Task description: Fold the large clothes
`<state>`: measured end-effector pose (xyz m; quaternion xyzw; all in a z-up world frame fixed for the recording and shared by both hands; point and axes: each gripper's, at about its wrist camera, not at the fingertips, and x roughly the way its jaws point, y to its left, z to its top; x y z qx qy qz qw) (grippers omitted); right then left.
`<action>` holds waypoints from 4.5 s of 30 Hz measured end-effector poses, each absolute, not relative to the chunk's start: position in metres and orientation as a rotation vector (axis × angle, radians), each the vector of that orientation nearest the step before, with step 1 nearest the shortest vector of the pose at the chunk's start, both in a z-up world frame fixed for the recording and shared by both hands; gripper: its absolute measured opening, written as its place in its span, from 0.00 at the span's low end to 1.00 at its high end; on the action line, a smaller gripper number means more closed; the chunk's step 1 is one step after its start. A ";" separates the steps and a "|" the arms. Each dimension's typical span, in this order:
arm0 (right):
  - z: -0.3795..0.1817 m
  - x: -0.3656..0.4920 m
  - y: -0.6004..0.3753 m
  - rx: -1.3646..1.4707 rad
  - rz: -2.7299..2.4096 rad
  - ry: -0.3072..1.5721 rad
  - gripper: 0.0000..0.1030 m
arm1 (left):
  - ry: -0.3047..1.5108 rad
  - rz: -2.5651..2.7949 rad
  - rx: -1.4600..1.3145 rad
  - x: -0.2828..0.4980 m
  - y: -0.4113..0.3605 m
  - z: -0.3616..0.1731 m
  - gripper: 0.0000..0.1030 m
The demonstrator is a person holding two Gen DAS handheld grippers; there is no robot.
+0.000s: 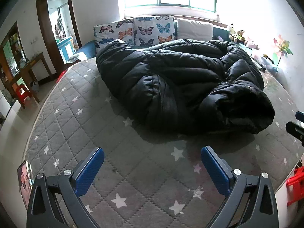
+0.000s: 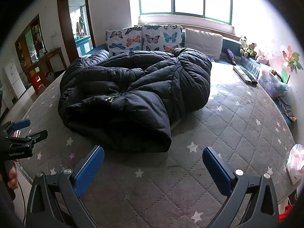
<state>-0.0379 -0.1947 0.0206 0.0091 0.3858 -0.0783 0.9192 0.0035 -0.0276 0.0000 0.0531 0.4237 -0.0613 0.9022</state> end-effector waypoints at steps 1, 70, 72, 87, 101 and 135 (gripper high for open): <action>0.021 -0.038 -0.194 0.017 -0.160 0.794 1.00 | 0.875 -0.127 0.111 0.003 -0.028 0.001 1.00; 0.001 0.009 -0.190 -0.125 -0.104 0.854 0.96 | 0.989 -0.160 -0.075 0.124 0.006 0.006 1.00; -0.003 0.016 -0.190 -0.139 -0.109 0.859 0.90 | 1.021 -0.171 -0.106 0.135 0.008 -0.002 1.00; 0.006 0.027 -0.184 -0.272 -0.121 0.821 0.17 | 1.043 -0.284 -0.053 0.148 -0.011 -0.022 0.37; 0.089 -0.044 -0.165 -0.308 0.049 0.720 0.10 | 0.945 -0.459 0.071 0.056 -0.004 0.055 0.30; 0.055 0.060 -0.232 -0.134 0.148 1.068 0.11 | 0.998 -0.410 0.113 0.064 0.044 0.098 0.85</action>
